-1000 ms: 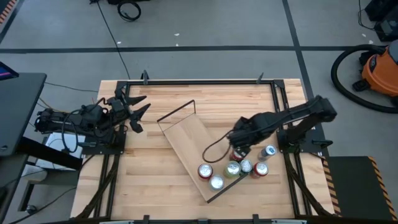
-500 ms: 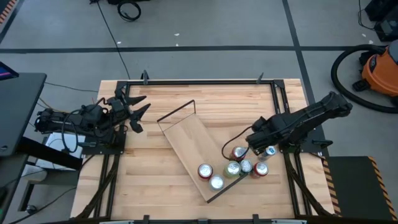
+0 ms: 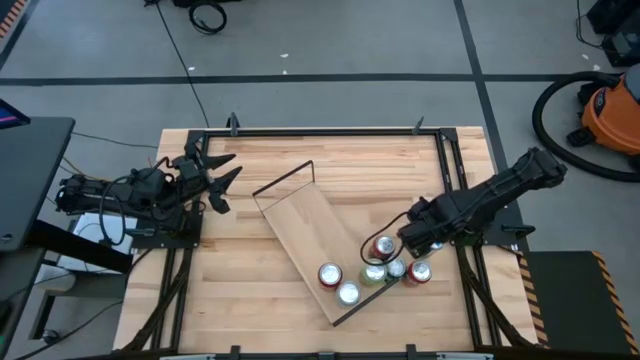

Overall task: Place canned beverage on shelf
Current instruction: Put the blue soda can on the shelf

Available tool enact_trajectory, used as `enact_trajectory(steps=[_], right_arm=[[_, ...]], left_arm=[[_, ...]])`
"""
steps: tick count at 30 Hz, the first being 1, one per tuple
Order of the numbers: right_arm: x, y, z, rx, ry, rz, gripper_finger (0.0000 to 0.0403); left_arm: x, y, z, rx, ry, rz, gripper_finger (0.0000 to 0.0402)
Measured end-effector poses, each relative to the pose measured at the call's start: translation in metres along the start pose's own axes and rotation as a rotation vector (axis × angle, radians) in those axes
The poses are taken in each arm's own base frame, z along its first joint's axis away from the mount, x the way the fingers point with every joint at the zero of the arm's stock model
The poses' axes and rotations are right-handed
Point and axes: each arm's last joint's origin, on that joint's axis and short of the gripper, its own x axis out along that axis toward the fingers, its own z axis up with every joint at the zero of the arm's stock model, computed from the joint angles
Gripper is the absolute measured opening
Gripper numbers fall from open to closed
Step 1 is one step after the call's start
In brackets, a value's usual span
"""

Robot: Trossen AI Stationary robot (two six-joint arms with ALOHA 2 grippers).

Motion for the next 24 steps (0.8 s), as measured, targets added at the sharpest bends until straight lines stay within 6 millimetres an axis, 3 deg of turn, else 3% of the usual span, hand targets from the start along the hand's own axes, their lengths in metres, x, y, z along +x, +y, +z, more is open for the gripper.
enact_trajectory(steps=[9, 24], right_arm=[[0.005, -0.001, -0.006, 0.028, -0.017, -0.031, 0.0350], [0.055, -0.002, -0.003, 0.004, 0.016, -0.012, 0.0347]], left_arm=[[0.000, 0.000, 0.000, 0.002, 0.002, -0.001, 0.0183], [0.000, 0.000, 0.000, 0.001, 0.002, -0.001, 0.0183]])
